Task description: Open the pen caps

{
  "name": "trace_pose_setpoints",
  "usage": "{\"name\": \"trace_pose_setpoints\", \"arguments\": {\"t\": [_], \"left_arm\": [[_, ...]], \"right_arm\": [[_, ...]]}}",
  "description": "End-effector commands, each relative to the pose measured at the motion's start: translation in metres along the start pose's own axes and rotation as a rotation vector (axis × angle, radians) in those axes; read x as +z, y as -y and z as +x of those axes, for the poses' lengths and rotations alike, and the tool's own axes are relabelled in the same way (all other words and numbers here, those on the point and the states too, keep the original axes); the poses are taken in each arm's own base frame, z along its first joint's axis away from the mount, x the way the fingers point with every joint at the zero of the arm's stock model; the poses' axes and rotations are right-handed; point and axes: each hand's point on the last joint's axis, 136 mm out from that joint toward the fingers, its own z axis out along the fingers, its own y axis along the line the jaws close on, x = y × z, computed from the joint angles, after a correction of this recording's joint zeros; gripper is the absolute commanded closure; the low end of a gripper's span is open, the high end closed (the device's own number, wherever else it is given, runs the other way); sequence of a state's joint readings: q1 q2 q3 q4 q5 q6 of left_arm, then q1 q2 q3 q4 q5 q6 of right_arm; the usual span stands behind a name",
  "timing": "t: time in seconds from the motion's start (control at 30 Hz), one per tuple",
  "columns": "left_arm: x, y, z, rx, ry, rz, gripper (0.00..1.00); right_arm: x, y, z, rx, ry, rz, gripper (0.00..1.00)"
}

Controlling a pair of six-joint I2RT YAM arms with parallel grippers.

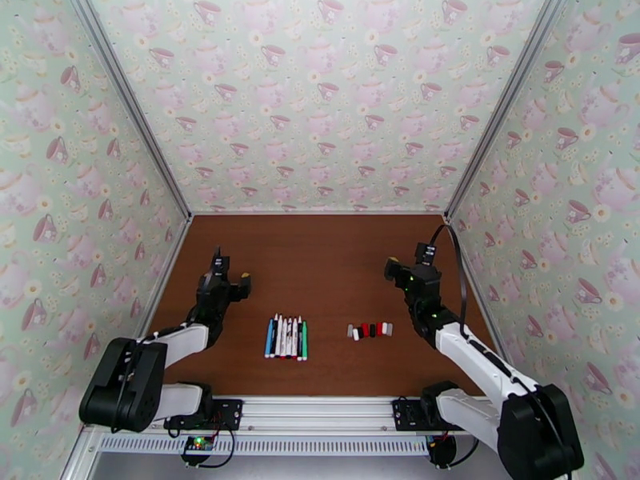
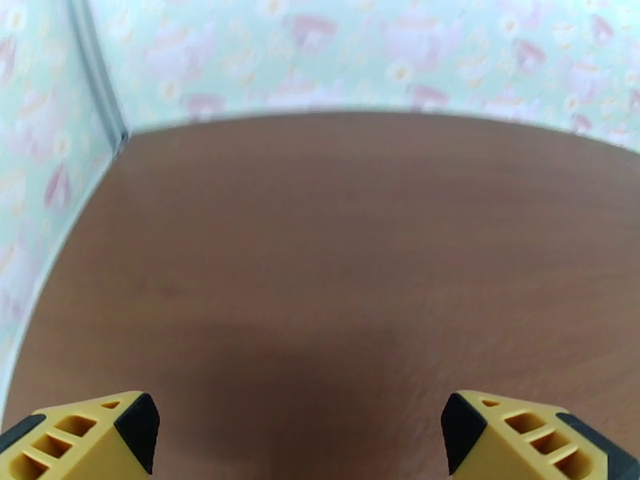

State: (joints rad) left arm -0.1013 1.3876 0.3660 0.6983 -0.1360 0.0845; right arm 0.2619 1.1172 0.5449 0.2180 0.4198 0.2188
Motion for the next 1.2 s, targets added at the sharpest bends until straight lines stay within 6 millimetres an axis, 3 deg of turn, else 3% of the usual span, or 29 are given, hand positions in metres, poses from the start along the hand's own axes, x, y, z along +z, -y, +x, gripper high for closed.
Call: {"name": "trace_pose_setpoints", "arguments": {"t": [0.0, 0.1, 0.3, 0.53, 0.9, 1.0, 1.17], "left_arm": [[0.008, -0.003, -0.009, 0.009, 0.081, 0.011, 0.0], [0.013, -0.008, 0.003, -0.026, 0.08, 0.024, 0.0], [0.02, -0.013, 0.003, -0.051, 0.042, 0.034, 0.0], [0.02, -0.013, 0.003, -0.047, 0.045, 0.027, 0.0], [0.02, -0.012, 0.003, -0.048, 0.044, 0.028, 0.0], [0.02, -0.012, 0.003, -0.048, 0.044, 0.027, 0.0], [0.02, -0.012, 0.003, -0.048, 0.043, 0.027, 0.0]], "right_arm": [[0.008, 0.005, 0.001, -0.042, 0.038, 0.024, 0.0], [0.015, 0.003, 0.006, -0.066, 0.033, 0.016, 0.0], [0.027, 0.009, 0.007, -0.105, 0.055, 0.047, 0.0], [0.04, 0.016, 0.023, -0.158, 0.066, 0.059, 0.0], [0.049, 0.022, 0.045, -0.089, 0.124, -0.1, 0.0], [0.054, 0.015, 0.052, -0.105, 0.128, -0.146, 0.0], [0.064, 0.029, 0.053, -0.083, 0.074, -0.053, 0.0]]}}
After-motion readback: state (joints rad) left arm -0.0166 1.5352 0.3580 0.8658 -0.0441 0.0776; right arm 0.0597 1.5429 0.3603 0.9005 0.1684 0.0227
